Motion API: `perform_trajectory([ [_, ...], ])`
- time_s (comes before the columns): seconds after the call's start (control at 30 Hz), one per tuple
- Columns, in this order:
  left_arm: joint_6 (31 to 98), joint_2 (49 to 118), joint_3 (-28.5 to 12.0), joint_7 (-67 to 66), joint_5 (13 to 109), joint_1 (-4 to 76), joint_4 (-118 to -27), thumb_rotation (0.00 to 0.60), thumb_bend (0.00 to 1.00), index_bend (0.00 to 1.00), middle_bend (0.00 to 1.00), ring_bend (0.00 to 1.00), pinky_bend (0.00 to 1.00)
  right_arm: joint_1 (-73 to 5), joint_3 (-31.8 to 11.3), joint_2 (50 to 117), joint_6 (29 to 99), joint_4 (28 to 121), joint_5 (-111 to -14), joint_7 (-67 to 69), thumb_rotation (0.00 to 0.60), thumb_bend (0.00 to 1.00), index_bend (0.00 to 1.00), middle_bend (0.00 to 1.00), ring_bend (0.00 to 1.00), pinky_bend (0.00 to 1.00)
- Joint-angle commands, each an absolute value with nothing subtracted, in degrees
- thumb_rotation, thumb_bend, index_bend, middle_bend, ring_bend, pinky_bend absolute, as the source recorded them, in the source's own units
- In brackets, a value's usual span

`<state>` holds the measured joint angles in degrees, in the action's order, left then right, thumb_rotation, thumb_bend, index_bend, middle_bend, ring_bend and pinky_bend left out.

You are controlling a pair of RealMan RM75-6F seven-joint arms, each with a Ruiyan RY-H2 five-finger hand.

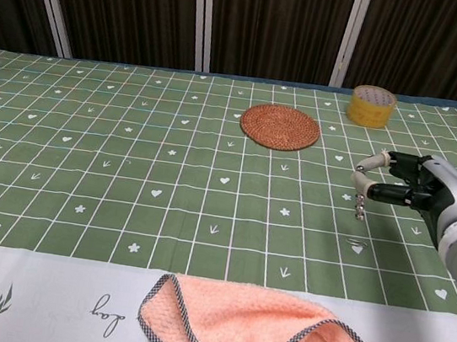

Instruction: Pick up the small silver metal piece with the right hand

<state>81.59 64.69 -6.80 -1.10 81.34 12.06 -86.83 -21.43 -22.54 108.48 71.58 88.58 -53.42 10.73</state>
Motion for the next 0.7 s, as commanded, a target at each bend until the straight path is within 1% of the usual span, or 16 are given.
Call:
perform_trajectory([
  [0.03, 81.5, 64.7, -6.8, -1.1, 81.3, 12.1, -86.8, 0.6, 0.0, 0.0, 0.0, 0.0, 0.0, -21.3, -22.3, 108.6, 71.5, 88.3, -53.6, 10.6, 0.6, 0.41, 0.65, 0.15, 0.0, 0.07],
  [0.7, 81.6, 64.8, -6.8, -1.3, 81.4, 12.1, -86.9, 0.6, 0.0, 0.0, 0.0, 0.0, 0.0, -19.9, -21.2, 109.3, 70.3, 87.3, -53.9, 10.9, 0.6, 0.42, 0.65, 0.15, 0.0, 0.07],
])
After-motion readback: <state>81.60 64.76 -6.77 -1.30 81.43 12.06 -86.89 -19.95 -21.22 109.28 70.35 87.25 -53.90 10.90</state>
